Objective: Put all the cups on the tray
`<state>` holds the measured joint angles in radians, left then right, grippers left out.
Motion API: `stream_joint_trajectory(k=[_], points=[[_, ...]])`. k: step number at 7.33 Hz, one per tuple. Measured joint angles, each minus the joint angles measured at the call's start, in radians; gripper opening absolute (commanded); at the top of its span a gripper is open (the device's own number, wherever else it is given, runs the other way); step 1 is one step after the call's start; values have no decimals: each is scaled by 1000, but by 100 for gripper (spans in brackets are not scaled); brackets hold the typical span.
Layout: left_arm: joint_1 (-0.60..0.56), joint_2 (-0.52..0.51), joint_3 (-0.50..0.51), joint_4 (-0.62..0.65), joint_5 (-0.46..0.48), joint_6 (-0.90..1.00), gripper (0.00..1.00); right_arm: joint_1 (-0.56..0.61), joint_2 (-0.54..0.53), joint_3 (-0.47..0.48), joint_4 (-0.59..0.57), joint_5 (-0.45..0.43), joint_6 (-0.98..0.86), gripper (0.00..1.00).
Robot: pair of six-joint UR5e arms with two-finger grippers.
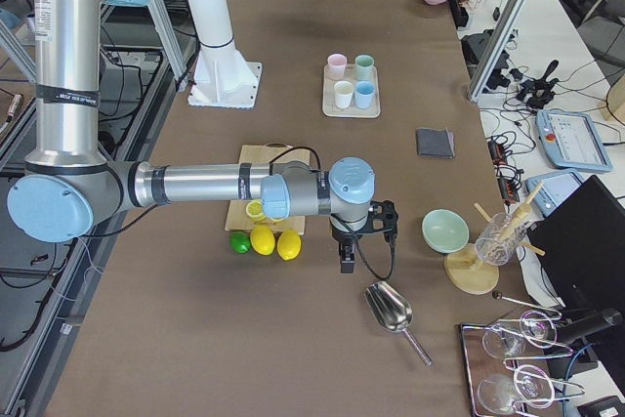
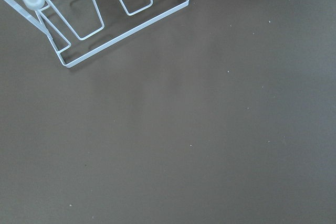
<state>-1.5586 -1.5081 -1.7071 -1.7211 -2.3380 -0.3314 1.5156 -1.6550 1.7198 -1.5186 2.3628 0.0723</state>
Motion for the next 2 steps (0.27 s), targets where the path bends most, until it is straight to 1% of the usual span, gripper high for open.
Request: stream_joint_trajectory(k=[2], points=[[0,-1,1,0,0,0,98,0,-2,-1,0,3,-1,100]])
